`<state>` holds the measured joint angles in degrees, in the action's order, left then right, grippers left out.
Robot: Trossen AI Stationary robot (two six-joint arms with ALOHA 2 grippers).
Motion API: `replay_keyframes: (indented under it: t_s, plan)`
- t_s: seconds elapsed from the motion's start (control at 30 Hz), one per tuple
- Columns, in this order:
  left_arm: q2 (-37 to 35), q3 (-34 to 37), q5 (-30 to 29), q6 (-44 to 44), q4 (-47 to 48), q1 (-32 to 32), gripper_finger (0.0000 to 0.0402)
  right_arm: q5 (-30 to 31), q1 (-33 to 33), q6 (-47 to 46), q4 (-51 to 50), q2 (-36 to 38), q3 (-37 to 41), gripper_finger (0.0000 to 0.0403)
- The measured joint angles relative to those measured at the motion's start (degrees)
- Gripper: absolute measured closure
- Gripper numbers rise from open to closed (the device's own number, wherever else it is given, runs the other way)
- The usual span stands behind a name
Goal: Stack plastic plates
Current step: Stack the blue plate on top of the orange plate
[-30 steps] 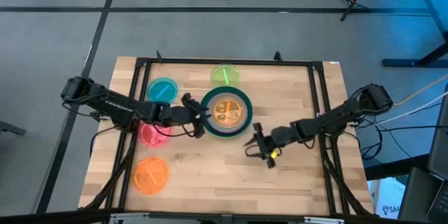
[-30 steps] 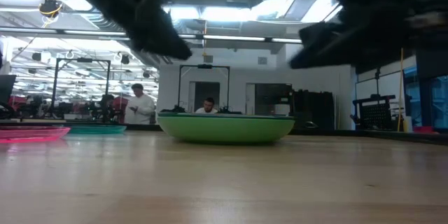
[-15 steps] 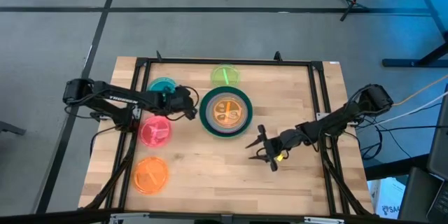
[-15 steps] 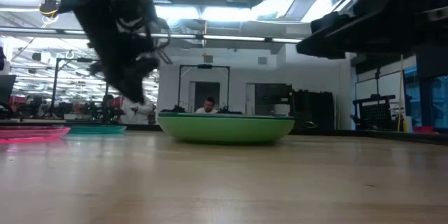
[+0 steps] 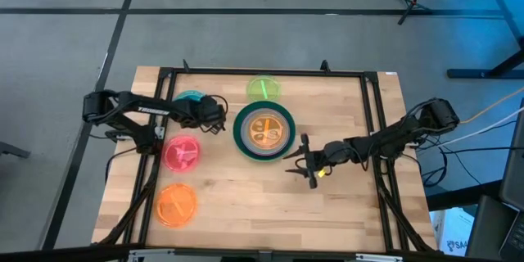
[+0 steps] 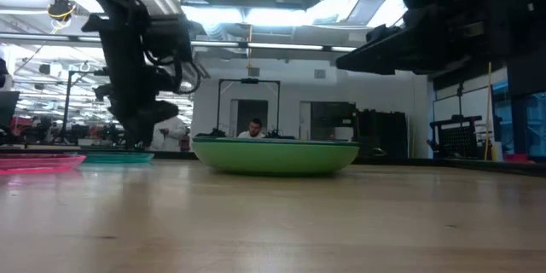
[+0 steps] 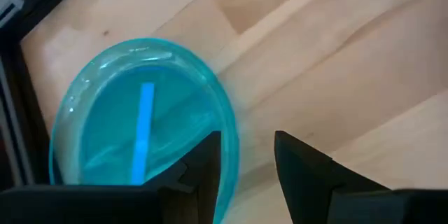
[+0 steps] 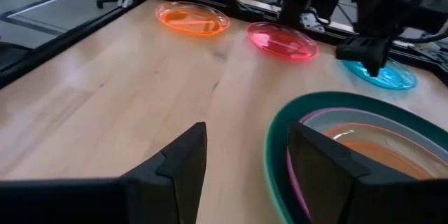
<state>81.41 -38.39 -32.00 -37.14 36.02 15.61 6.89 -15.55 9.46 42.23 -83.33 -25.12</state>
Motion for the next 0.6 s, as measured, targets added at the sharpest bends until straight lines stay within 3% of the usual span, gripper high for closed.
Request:
replay_keyframes:
  t_s: [0.23, 0.3, 0.4, 0.6]
  plan:
    - [2.78, 0.00, 0.35, 2.23, -0.69, 5.05, 0.0275, 0.01, 2.25, -0.10, 0.17, 0.00, 0.00, 0.0210]
    - [3.35, 0.00, 2.90, 4.04, -1.18, 6.17, 0.0275, 0.08, 2.58, -0.12, 0.23, 0.00, 0.00, 0.0210]
    - [4.10, 0.00, 6.14, 4.81, -2.53, 6.94, 0.0275, 0.09, 2.58, -0.14, 0.42, 0.00, 0.00, 0.0210]
    - [5.03, 0.00, 5.81, 5.87, -4.53, 7.00, 0.0275, 0.10, 2.56, -0.14, 0.82, -0.02, 0.00, 0.0210]
